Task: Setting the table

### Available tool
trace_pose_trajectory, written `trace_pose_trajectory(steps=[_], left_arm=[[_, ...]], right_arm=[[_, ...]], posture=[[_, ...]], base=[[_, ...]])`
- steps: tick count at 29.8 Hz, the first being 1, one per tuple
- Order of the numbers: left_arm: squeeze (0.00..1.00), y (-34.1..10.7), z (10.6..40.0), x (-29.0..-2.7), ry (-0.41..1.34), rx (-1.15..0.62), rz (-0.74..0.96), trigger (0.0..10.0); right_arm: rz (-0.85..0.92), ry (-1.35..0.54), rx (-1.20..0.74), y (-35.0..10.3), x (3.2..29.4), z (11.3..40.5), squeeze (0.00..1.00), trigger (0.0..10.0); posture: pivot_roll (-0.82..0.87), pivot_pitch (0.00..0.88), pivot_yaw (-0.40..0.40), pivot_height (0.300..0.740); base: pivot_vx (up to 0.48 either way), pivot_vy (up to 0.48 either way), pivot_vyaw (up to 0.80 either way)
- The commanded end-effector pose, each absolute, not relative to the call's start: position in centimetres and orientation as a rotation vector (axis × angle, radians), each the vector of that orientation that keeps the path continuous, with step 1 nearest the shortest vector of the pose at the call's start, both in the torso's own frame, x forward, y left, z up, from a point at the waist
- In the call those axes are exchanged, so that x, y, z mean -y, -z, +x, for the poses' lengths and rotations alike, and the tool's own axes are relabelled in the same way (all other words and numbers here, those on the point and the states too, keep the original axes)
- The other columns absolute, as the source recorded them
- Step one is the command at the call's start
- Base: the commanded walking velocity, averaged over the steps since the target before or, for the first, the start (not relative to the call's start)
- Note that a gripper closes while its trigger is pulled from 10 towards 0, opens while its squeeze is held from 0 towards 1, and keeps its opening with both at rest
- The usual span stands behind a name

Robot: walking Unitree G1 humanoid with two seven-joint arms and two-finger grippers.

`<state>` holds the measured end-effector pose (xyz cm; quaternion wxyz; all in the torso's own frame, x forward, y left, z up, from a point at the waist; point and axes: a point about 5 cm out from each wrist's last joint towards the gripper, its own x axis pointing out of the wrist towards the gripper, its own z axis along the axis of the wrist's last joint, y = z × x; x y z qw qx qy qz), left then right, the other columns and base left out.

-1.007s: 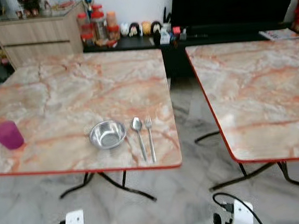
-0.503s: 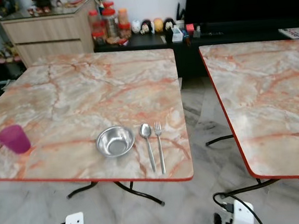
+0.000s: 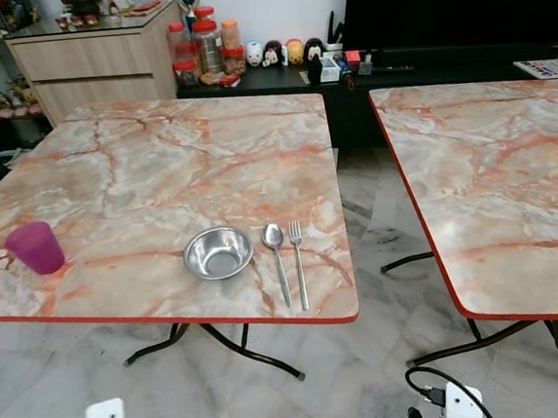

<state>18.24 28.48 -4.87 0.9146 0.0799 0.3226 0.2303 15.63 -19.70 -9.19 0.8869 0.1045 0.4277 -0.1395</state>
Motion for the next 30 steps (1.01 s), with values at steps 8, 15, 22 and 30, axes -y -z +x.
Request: trace_pose_trajectory(steps=[8,15,22,30], left_arm=[[0.00,-3.5,23.3,-32.0,-0.693,-0.158,0.286,10.0],[0.00,-8.2,28.2,-29.1,-0.580,0.067,0.296,10.0],[0.00,-11.4,31.7,-24.1,-0.310,0.190,0.227,10.0],[0.00,-12.9,34.3,-20.5,-0.102,0.147,0.098,10.0]], right_arm=[[0.206,0.270,-0.880,9.0,19.6,16.2,0.00,10.0],[0.208,0.274,-0.881,9.0,19.6,16.2,0.00,10.0],[0.216,0.286,-0.878,9.0,19.7,16.1,0.00,10.0],[0.219,0.291,-0.876,9.0,19.7,16.1,0.00,10.0]], posture=[[0.06,0.000,-0.019,0.740],[0.05,0.000,-0.017,0.740],[0.03,0.000,-0.010,0.740],[0.03,0.000,-0.005,0.740]], base=[[0.000,0.000,0.00],[0.000,0.000,0.00],[0.000,0.000,0.00],[0.000,0.000,0.00]])
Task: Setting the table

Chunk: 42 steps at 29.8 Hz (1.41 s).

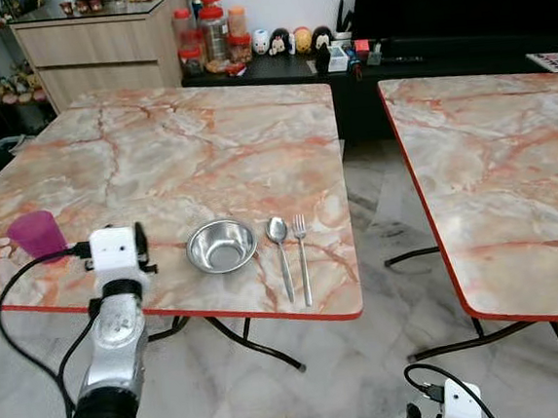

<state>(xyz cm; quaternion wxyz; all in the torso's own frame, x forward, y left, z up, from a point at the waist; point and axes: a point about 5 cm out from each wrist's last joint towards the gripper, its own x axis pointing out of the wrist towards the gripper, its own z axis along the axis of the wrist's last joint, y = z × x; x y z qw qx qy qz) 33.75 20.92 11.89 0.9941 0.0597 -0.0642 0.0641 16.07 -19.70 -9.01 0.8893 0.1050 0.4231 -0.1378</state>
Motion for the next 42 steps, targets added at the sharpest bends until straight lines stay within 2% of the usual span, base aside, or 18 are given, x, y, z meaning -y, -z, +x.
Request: trace_pose_trajectory(steps=[1,2,3,10,11,12,20,42], left_arm=[[0.00,-13.1,34.5,-20.4,-0.104,0.151,0.081,10.0],[0.24,-13.3,34.7,-20.3,-0.102,0.151,0.060,10.0],[1.00,-13.5,34.9,-20.2,-0.101,0.150,0.045,10.0],[1.00,-13.9,35.3,-19.8,-0.063,0.131,-0.025,10.0],[1.00,-13.7,35.7,-19.4,-0.023,0.081,-0.026,10.0],[0.00,-13.3,36.5,-18.6,0.042,-0.006,0.002,10.0],[0.00,-12.8,37.4,-17.4,0.162,-0.142,0.054,10.0],[0.00,-11.3,37.7,-17.3,0.137,-0.299,0.093,10.0]], right_arm=[[0.220,0.292,-0.875,9.0,19.7,16.1,0.00,10.0],[0.220,0.293,-0.875,9.0,19.8,16.1,0.00,10.0],[0.221,0.294,-0.874,9.0,19.8,16.1,0.00,10.0],[0.223,0.297,-0.873,9.0,19.8,16.1,0.00,10.0],[0.223,0.296,-0.873,9.0,19.8,16.1,0.00,10.0],[0.222,0.294,-0.873,8.9,19.8,16.2,0.00,10.0],[0.225,0.298,-0.871,8.9,19.8,16.3,0.00,10.0],[0.229,0.298,-0.870,8.9,19.8,16.2,0.00,10.0]], posture=[[0.03,0.000,-0.005,0.740],[0.02,0.000,-0.004,0.740],[0.02,0.000,-0.004,0.740],[0.02,0.000,-0.004,0.740],[0.02,0.000,-0.006,0.740],[0.02,0.000,-0.007,0.740],[0.01,0.000,0.001,0.740],[0.00,0.000,0.003,0.740]], base=[[0.000,0.000,0.00],[0.000,0.000,0.00],[0.000,0.000,0.00],[0.000,0.000,0.00],[0.000,0.000,0.00],[0.000,0.000,0.00],[0.000,0.000,0.00],[0.000,0.000,0.00]])
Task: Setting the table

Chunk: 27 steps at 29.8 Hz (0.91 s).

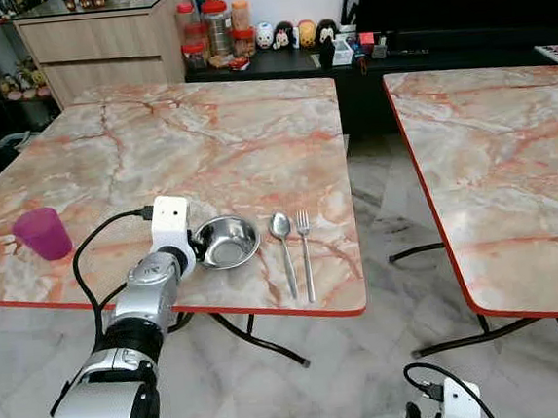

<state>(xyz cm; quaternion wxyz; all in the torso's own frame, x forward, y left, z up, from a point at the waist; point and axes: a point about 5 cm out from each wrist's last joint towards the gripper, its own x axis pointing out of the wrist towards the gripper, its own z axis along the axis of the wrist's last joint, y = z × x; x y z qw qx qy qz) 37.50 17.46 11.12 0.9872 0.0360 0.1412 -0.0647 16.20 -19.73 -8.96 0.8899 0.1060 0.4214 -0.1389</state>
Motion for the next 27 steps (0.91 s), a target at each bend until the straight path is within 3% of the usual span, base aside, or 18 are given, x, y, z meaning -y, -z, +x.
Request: trace_pose_trajectory(steps=[1,22,24,25,26,27], left_arm=[[0.00,-11.2,37.7,-17.2,0.134,-0.309,0.095,10.0],[0.00,-10.0,37.5,-16.6,0.129,-0.389,0.048,10.0],[0.00,-10.0,37.5,-16.7,0.128,-0.392,0.048,9.6],[0.00,-9.9,37.5,-16.8,0.125,-0.395,0.047,4.9],[0.00,-9.9,37.4,-16.9,0.120,-0.400,0.047,3.2],[0.00,-9.9,37.4,-17.0,0.117,-0.404,0.048,3.2]], right_arm=[[0.229,0.298,-0.870,8.9,19.9,16.2,0.00,10.0],[0.229,0.295,-0.868,8.9,20.0,16.2,0.00,10.0],[0.229,0.294,-0.869,8.9,19.9,16.2,0.00,10.0],[0.228,0.292,-0.870,8.9,19.9,16.2,0.00,10.0],[0.228,0.292,-0.870,8.9,19.9,16.2,0.00,10.0],[0.228,0.292,-0.870,8.9,19.9,16.3,0.00,10.0]], posture=[[0.00,0.000,0.003,0.740],[-0.01,0.000,0.001,0.740],[-0.01,0.000,0.001,0.740],[-0.01,0.000,0.001,0.740],[-0.01,0.000,0.002,0.740],[-0.01,0.000,0.002,0.740]], base=[[0.000,0.000,0.00],[0.000,0.000,0.00],[0.000,0.000,0.00],[0.000,0.000,0.00],[0.000,0.000,0.00],[0.000,0.000,0.00]])
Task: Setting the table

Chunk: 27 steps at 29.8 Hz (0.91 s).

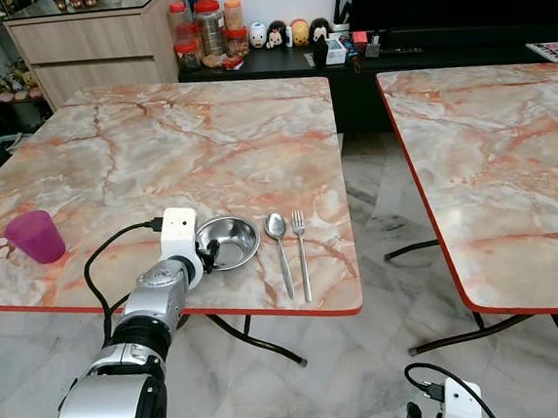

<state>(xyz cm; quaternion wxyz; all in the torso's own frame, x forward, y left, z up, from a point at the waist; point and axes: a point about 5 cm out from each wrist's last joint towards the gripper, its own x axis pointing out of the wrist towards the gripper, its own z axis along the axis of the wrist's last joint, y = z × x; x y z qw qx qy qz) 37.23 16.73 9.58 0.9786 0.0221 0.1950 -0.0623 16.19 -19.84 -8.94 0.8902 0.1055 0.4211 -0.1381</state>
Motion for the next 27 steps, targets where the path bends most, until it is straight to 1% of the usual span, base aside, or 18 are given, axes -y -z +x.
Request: trace_pose_trajectory(steps=[1,3,4,7,10,11,27], left_arm=[[0.00,-9.9,37.4,-17.0,0.114,-0.409,0.048,3.2],[0.00,-9.9,37.4,-17.0,0.114,-0.409,0.048,3.2],[0.00,-9.8,37.4,-17.2,0.109,-0.412,0.048,0.8],[0.00,-9.7,37.4,-17.5,0.097,-0.421,0.046,1.1],[0.00,-9.7,37.3,-17.7,0.089,-0.423,0.044,1.1],[0.00,-9.8,37.3,-17.7,0.090,-0.424,0.043,0.0],[0.00,-9.9,37.3,-18.5,0.064,-0.413,0.004,0.0]], right_arm=[[0.228,0.292,-0.870,8.9,19.9,16.3,0.00,10.0],[0.228,0.292,-0.870,8.9,19.9,16.3,0.00,10.0],[0.228,0.292,-0.870,8.9,19.9,16.3,0.00,10.0],[0.228,0.290,-0.869,8.9,19.9,16.4,0.00,10.0],[0.228,0.290,-0.870,8.9,19.9,16.4,0.00,10.0],[0.227,0.289,-0.870,8.9,19.9,16.4,0.00,10.0],[0.223,0.281,-0.870,8.8,19.9,16.6,0.00,10.0]], posture=[[-0.01,0.000,0.002,0.740],[-0.01,0.000,0.002,0.740],[-0.01,0.000,0.001,0.740],[-0.01,0.000,0.000,0.740],[0.00,0.000,-0.001,0.740],[0.00,0.000,0.000,0.740],[0.00,0.000,-0.011,0.740]], base=[[0.000,0.000,0.00],[0.000,0.000,0.00],[0.000,0.000,0.00],[0.000,0.000,0.00],[0.000,0.000,0.00],[0.000,0.000,0.00],[0.000,0.000,0.00]])
